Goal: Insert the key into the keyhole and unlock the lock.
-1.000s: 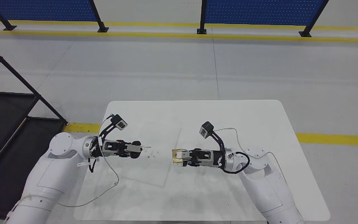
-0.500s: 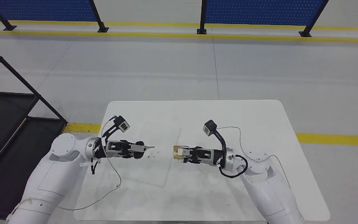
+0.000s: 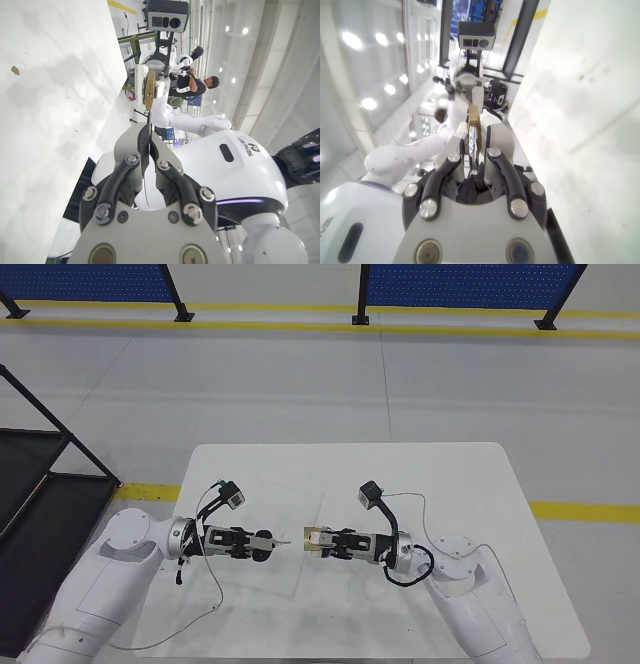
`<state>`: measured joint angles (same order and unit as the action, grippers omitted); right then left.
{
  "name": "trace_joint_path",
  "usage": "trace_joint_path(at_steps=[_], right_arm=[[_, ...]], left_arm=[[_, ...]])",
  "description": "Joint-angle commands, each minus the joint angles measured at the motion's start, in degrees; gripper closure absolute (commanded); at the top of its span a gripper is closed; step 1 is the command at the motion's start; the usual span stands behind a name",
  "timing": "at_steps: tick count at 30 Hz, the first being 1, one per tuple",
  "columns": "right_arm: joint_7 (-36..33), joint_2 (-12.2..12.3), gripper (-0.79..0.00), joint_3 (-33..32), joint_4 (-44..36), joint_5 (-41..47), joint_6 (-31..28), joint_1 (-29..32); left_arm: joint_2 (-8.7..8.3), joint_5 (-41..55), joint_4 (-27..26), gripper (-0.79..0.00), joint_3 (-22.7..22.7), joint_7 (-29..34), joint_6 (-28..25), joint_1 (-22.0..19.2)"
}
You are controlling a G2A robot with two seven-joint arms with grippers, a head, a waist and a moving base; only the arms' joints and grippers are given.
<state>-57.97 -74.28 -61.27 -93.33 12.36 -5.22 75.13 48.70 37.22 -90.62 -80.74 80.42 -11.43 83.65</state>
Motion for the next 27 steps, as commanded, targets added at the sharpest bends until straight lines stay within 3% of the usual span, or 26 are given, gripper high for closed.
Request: trace_joint_path(at_steps=[1, 27], right_arm=[[0.35, 0.05, 0.0, 0.24, -0.11, 0.09, 0.03, 0.06], [2.71, 0.91, 0.0, 1.92, 0.09, 1.75, -0.54, -0.35]], left_arm=[[0.09, 0.06, 0.04, 0.0, 0.29, -0.39, -0.44, -0.01], [0.68, 0.45, 0.49, 0.0, 1.93, -1.32, -1.3, -0.9]])
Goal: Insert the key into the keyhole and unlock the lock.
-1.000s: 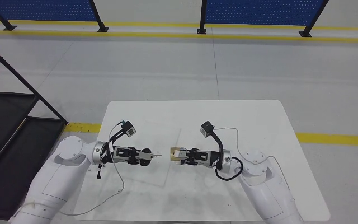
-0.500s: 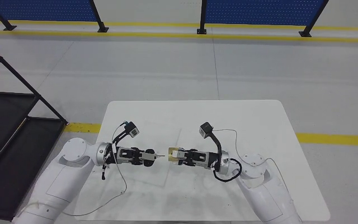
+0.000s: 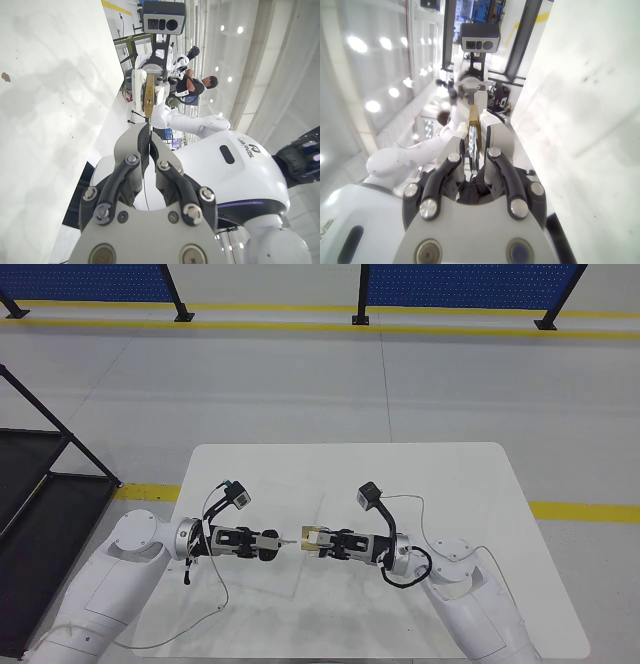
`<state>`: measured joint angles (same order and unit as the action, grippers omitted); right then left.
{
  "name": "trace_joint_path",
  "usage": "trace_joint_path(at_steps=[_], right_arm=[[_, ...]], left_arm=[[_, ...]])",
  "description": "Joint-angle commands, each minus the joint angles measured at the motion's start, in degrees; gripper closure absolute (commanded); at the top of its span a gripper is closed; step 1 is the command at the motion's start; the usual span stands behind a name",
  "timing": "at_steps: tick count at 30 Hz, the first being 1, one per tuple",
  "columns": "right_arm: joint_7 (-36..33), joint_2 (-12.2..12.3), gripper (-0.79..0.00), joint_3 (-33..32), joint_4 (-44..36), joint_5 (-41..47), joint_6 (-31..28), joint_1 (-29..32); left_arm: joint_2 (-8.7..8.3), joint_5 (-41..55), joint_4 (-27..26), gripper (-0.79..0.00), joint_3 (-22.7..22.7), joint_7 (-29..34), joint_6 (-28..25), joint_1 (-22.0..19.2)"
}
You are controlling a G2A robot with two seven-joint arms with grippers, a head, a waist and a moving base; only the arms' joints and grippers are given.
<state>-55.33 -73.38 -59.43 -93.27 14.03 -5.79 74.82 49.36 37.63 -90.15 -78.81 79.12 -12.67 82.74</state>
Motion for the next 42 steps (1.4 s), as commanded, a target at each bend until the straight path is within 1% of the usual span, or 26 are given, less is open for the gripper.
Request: trace_joint_path(at_steps=[1, 32, 42], right_arm=[[0.16, 0.04, 0.0, 0.18, 0.11, 0.24, 0.11, -0.12], [0.17, 0.05, 0.0, 0.2, 0.12, 0.28, 0.12, -0.14], [0.17, 0.05, 0.0, 0.2, 0.12, 0.28, 0.12, -0.14]], left_arm=[[0.03, 0.03, 0.03, 0.0, 0.01, -0.03, -0.09, 0.02], [0.51, -0.44, 0.09, 0.0, 0.97, -0.73, -0.53, -0.83], [0.63, -1.25, 0.24, 0.0, 0.94, -2.27, -0.95, -0.74]])
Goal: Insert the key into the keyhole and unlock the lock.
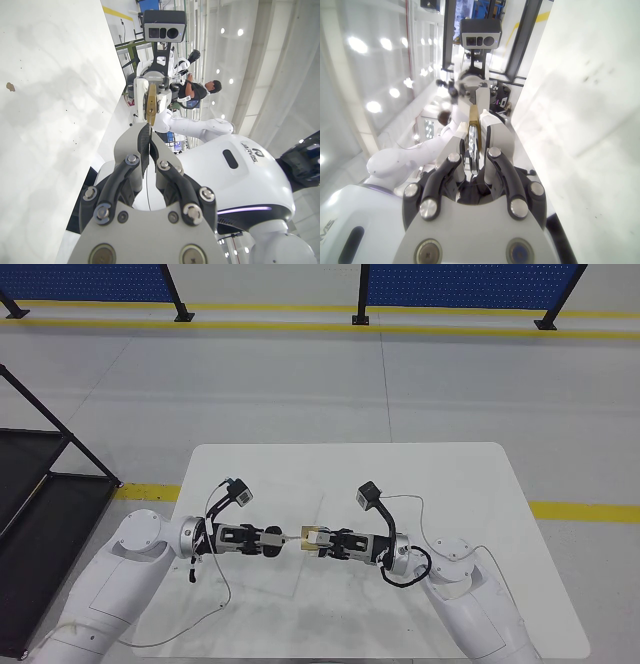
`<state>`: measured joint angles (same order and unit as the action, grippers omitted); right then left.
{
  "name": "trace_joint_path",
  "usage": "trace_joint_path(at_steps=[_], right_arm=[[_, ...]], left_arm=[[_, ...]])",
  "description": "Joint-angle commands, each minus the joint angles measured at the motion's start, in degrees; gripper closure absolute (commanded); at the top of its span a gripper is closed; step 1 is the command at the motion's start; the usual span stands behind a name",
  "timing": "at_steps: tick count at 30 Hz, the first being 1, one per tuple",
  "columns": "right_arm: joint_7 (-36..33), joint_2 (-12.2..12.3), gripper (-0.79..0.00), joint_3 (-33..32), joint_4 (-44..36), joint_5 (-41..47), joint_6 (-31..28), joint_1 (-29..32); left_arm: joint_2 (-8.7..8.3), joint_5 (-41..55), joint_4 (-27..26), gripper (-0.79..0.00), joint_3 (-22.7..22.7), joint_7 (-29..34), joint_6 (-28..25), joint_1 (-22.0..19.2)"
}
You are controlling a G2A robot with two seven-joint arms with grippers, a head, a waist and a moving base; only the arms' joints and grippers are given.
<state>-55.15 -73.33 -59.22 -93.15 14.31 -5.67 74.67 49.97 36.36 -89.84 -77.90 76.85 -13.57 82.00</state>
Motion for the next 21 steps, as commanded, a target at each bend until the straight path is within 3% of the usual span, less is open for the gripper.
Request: trace_joint_path(at_steps=[1, 21], right_arm=[[0.0, 0.0, 0.0, 0.0, 0.0, 0.0, 0.0, 0.0], [0.0, 0.0, 0.0, 0.0, 0.0, 0.0, 0.0, 0.0]], left_arm=[[0.03, 0.09, -0.08, 0.0, 0.05, 0.02, -0.04, 0.0], [0.33, 0.01, -0.28, 0.0, 0.73, -0.12, 0.05, -0.28]])
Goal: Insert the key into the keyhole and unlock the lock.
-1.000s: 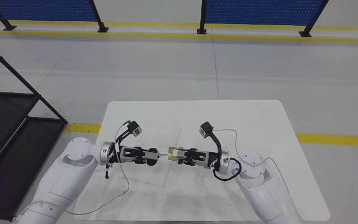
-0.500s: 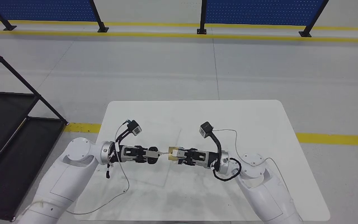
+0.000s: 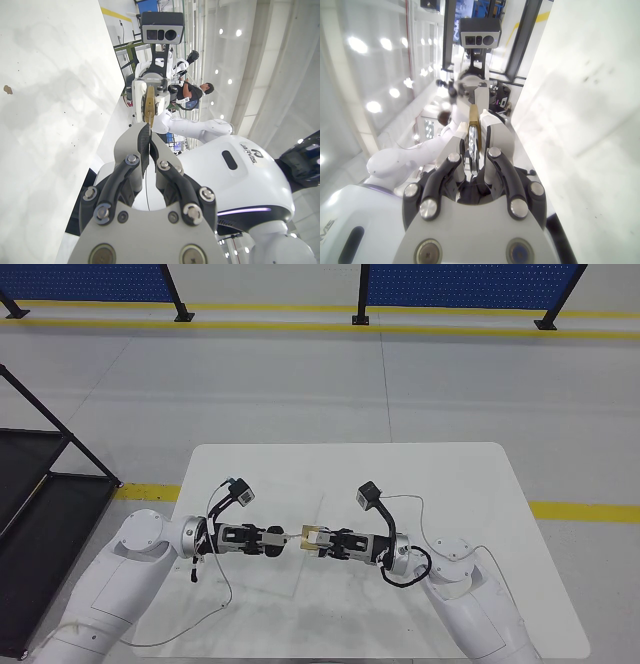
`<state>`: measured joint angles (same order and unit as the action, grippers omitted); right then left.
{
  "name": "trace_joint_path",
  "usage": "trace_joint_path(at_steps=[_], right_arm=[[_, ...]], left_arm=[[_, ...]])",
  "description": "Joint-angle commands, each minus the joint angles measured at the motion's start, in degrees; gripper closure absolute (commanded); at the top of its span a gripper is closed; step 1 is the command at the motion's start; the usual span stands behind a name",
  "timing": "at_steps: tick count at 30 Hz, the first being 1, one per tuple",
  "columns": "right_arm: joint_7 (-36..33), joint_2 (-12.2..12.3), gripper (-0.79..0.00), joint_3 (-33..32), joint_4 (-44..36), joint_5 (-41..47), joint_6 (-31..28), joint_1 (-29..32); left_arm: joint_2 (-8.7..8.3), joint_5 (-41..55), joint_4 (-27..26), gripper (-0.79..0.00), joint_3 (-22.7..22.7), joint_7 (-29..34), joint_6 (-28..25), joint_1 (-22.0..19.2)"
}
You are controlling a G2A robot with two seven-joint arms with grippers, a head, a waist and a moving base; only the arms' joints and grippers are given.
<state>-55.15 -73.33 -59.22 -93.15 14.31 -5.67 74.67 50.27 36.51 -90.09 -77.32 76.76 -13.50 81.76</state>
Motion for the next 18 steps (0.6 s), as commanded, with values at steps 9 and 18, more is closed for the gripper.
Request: trace_joint_path(at_steps=[9, 18], right_arm=[[0.0, 0.0, 0.0, 0.0, 0.0, 0.0, 0.0, 0.0], [0.0, 0.0, 0.0, 0.0, 0.0, 0.0, 0.0, 0.0]], left_arm=[[0.2, -0.44, 0.02, 0.0, 0.77, -0.13, -0.01, -0.39], [0.0, -0.15, 0.53, 0.0, -0.16, 1.91, 0.63, -0.27]])
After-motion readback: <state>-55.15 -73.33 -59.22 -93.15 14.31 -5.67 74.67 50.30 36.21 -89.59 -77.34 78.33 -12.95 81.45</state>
